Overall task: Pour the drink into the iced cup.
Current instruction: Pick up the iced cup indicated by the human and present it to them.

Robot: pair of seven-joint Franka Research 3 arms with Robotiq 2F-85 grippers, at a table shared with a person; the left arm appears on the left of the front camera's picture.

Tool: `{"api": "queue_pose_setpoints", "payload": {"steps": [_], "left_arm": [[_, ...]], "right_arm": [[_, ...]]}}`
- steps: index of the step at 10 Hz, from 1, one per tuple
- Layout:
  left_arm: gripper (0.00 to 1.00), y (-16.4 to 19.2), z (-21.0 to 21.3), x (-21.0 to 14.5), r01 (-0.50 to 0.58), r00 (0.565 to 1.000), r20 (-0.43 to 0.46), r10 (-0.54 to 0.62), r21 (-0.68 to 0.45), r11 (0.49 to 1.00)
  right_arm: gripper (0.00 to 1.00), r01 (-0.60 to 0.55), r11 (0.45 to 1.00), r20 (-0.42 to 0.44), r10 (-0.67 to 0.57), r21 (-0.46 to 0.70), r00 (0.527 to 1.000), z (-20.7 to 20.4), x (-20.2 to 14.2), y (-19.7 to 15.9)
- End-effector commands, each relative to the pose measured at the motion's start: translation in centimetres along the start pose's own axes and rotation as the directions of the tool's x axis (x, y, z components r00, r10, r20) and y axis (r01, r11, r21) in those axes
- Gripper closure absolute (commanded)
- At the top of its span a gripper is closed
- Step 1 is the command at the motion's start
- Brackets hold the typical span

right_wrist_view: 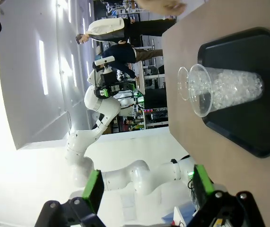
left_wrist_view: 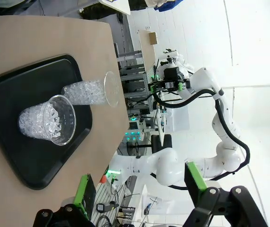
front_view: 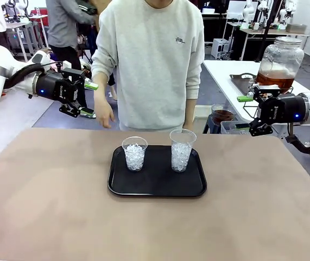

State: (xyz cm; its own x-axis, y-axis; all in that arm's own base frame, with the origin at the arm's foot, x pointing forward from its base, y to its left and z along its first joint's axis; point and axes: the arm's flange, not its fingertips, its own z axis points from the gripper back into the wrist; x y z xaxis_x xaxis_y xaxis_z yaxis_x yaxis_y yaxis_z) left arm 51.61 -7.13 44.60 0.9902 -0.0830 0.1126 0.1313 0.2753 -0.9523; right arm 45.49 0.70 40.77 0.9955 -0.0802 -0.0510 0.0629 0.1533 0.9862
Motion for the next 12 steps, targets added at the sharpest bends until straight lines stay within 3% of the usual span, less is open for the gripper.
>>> {"api": "queue_pose_setpoints", "payload": {"steps": [1, 12], "left_arm": [[0.0, -0.13, 0.07, 0.02, -0.008, 1.0, 0.005, 0.008, 0.002, 1.0], [0.0, -0.13, 0.07, 0.02, -0.008, 1.0, 0.005, 0.008, 0.002, 1.0]], "right_arm": [[0.0, -0.003, 1.0, 0.001, 0.003, 0.002, 1.0, 0.02, -0.01, 0.13], [0.0, -0.003, 1.0, 0.001, 0.003, 0.002, 1.0, 0.02, -0.01, 0.13]]}}
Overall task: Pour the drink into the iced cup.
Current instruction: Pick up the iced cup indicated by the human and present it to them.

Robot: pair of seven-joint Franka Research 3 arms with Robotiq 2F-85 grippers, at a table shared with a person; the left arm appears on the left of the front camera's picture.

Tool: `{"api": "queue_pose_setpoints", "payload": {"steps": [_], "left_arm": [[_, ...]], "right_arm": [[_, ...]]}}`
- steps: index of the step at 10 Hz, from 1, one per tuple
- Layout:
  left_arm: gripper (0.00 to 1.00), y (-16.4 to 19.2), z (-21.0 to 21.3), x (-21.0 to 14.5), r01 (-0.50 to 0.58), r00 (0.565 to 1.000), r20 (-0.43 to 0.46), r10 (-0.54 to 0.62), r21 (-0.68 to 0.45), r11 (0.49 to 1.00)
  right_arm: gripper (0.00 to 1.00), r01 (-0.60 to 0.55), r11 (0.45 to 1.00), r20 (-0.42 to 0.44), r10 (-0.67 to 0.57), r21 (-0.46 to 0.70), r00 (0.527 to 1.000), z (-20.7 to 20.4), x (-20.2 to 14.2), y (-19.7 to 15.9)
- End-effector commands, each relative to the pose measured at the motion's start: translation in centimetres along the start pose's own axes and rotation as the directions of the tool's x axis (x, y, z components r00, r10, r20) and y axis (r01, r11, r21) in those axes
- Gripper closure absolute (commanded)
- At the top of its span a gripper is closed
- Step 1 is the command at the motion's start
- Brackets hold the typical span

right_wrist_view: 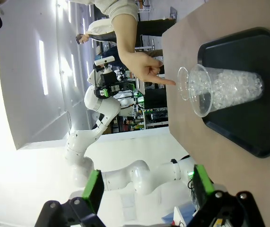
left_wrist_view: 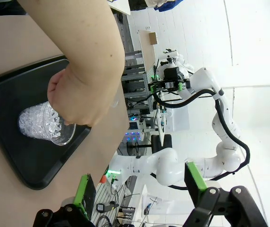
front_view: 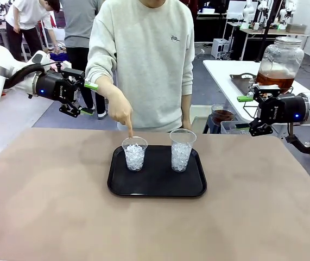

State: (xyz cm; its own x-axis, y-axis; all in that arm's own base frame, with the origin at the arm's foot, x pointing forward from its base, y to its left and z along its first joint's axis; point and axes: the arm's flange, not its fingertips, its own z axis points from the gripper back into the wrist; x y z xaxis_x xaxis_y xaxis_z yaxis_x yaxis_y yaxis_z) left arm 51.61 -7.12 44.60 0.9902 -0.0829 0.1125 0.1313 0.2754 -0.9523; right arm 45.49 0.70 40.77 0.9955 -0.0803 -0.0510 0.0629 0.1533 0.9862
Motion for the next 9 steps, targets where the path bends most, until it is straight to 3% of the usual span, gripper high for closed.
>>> {"api": "queue_pose_setpoints", "payload": {"steps": [1, 7, 9], "left_arm": [[0.0, -0.13, 0.07, 0.02, -0.008, 1.0, 0.005, 0.008, 0.002, 1.0], [0.0, 0.0, 0.0, 0.0, 0.0, 1.0, 0.0, 0.0, 0.0, 1.0], [0.0, 0.57, -0.17, 0.1, 0.199, 0.98, 0.0, -0.199, -0.018, 0.98]], "right_arm": [[0.0, -0.003, 1.0, 0.001, 0.003, 0.002, 1.0, 0.01, -0.01, 0.13], [0.0, -0.003, 1.0, 0.001, 0.003, 0.002, 1.0, 0.01, -0.01, 0.13], [0.0, -0.003, 1.0, 0.001, 0.003, 0.002, 1.0, 0.01, -0.01, 0.13]]}}
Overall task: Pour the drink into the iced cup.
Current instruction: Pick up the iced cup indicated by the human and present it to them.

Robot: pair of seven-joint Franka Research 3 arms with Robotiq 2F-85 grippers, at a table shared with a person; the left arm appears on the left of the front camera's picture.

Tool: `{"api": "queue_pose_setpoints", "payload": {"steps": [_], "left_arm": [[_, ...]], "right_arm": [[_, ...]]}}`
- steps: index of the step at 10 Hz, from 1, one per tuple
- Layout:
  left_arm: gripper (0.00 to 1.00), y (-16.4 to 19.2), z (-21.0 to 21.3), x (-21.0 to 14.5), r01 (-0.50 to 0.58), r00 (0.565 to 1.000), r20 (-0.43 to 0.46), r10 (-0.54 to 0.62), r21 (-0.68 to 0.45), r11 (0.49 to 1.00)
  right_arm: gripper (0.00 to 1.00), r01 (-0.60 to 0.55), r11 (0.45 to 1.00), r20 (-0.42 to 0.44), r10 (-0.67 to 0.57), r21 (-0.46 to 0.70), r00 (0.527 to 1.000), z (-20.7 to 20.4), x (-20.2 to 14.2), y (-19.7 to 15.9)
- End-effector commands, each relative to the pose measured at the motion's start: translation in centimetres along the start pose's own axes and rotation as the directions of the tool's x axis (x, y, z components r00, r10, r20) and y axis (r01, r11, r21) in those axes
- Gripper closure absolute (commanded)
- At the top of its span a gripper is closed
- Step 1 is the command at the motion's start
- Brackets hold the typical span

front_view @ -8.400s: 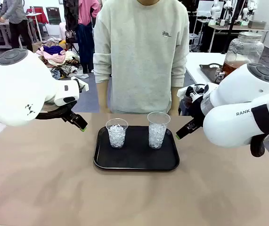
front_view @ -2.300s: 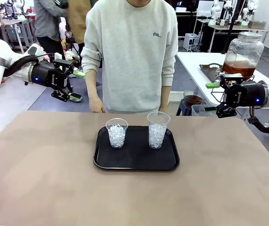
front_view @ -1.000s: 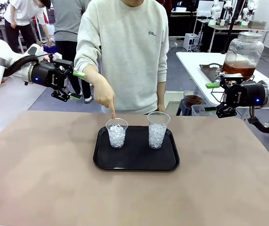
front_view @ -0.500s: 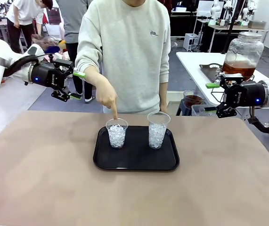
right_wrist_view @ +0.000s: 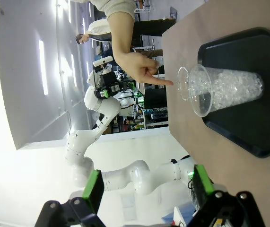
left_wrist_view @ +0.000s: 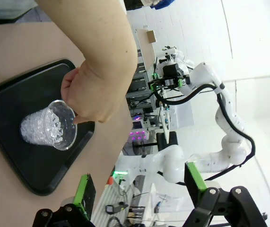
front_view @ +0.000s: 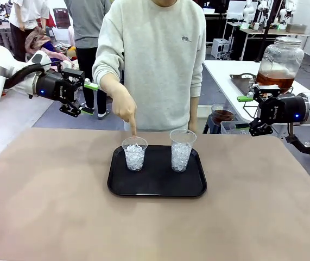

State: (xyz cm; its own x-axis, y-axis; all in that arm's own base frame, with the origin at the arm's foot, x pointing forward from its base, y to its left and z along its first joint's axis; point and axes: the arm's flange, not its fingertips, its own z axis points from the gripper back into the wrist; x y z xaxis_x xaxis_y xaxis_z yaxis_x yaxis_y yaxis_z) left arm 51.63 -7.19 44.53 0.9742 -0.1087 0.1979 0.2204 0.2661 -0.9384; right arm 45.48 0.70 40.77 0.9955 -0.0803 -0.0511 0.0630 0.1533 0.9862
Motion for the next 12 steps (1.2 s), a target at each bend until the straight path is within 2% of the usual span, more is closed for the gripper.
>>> {"api": "queue_pose_setpoints", "payload": {"steps": [1, 4, 5, 6, 7, 12], "left_arm": [[0.0, 1.1, -0.2, 0.0, 0.202, 0.979, 0.009, -0.201, -0.015, 0.979], [0.0, 2.8, -0.2, -0.3, 0.396, 0.917, 0.052, -0.396, 0.017, 0.918], [0.0, 3.3, -0.1, -0.5, 0.429, 0.903, 0.04, -0.429, -0.008, 0.903], [0.0, 3.4, -0.1, -0.4, 0.422, 0.906, -0.015, -0.423, -0.033, 0.906], [0.0, 2.7, -0.1, 0.0, 0.387, 0.922, 0.015, -0.387, 0.022, 0.922], [0.0, 3.3, -0.2, -0.1, 0.401, 0.916, 0.009, -0.401, 0.015, 0.916]], "right_arm": [[0.0, -0.003, 1.0, 0.001, 0.003, 0.002, 1.0, 0.0, 0.0, 0.1], [0.0, -0.003, 1.0, 0.001, 0.003, 0.002, 1.0, 0.0, 0.0, 0.1], [0.0, -0.003, 1.0, 0.001, 0.003, 0.002, 1.0, 0.0, 0.0, 0.1], [0.0, -0.003, 1.0, 0.001, 0.003, 0.002, 1.0, 0.0, 0.0, 0.1], [0.0, -0.003, 1.0, 0.001, 0.003, 0.002, 1.0, 0.0, 0.0, 0.1], [0.0, -0.003, 1.0, 0.001, 0.003, 0.002, 1.0, 0.0, 0.0, 0.1]]}}
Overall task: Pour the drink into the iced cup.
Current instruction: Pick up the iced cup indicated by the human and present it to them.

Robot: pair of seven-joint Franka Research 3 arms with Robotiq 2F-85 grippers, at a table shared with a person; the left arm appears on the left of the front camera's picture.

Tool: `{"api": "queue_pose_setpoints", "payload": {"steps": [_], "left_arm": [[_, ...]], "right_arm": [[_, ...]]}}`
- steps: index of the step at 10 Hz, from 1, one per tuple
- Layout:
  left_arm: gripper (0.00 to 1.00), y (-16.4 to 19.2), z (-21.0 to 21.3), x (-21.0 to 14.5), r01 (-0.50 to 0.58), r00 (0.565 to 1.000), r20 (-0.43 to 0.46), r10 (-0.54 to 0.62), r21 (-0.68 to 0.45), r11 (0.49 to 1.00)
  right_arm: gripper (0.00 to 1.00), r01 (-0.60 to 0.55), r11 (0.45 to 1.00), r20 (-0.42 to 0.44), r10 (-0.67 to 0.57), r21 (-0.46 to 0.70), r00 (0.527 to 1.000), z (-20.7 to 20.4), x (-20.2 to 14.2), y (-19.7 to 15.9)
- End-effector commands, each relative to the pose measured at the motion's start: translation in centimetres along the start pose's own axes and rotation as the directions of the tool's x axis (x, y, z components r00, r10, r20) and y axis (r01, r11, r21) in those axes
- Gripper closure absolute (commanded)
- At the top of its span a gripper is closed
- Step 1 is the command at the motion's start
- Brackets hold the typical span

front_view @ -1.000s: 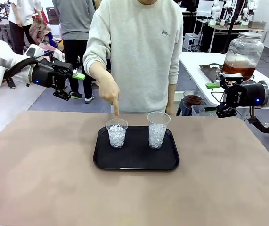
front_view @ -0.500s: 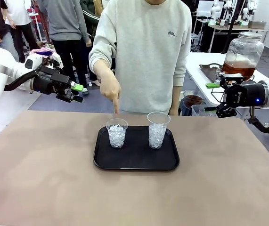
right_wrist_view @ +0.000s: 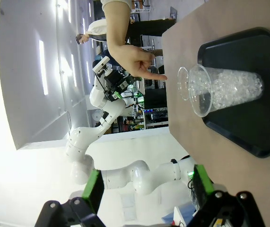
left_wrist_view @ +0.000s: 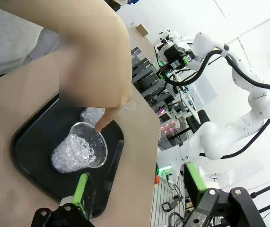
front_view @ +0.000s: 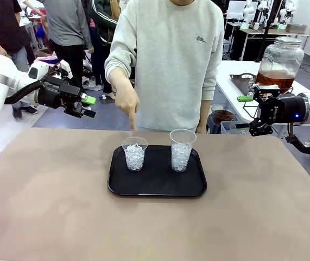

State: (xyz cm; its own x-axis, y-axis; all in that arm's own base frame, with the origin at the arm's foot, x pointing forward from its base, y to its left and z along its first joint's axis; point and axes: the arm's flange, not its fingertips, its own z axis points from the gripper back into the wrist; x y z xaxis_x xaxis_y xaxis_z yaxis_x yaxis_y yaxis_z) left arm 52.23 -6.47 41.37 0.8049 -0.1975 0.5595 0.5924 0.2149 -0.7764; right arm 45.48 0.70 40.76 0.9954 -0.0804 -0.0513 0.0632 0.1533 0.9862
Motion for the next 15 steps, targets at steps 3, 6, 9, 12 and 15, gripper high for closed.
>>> {"api": "queue_pose_setpoints", "payload": {"steps": [3, 6, 9, 12, 15], "left_arm": [[0.0, 1.8, -0.5, -2.3, 0.349, 0.935, 0.065, -0.348, -0.003, 0.937], [0.0, 2.7, -1.6, -4.8, 0.543, 0.829, 0.104, -0.55, 0.089, 0.835], [0.0, 3.6, -2.9, -6.7, 0.618, 0.757, 0.135, -0.64, 0.174, 0.767], [0.0, 4.0, -2.6, -6.5, 0.608, 0.774, 0.115, -0.623, 0.138, 0.782], [0.0, 4.0, -2.6, -6.5, 0.608, 0.774, 0.115, -0.623, 0.138, 0.782]], "right_arm": [[0.0, -0.003, 1.0, 0.001, 0.003, 0.002, 1.0, 0.0, 0.0, 0.1], [0.0, -0.003, 1.0, 0.001, 0.003, 0.002, 1.0, 0.0, 0.0, 0.1], [0.0, -0.003, 1.0, 0.001, 0.003, 0.002, 1.0, 0.0, 0.0, 0.1], [0.0, -0.003, 1.0, 0.001, 0.003, 0.002, 1.0, 0.0, 0.0, 0.1], [0.0, -0.003, 1.0, 0.001, 0.003, 0.002, 1.0, 0.0, 0.0, 0.1]]}}
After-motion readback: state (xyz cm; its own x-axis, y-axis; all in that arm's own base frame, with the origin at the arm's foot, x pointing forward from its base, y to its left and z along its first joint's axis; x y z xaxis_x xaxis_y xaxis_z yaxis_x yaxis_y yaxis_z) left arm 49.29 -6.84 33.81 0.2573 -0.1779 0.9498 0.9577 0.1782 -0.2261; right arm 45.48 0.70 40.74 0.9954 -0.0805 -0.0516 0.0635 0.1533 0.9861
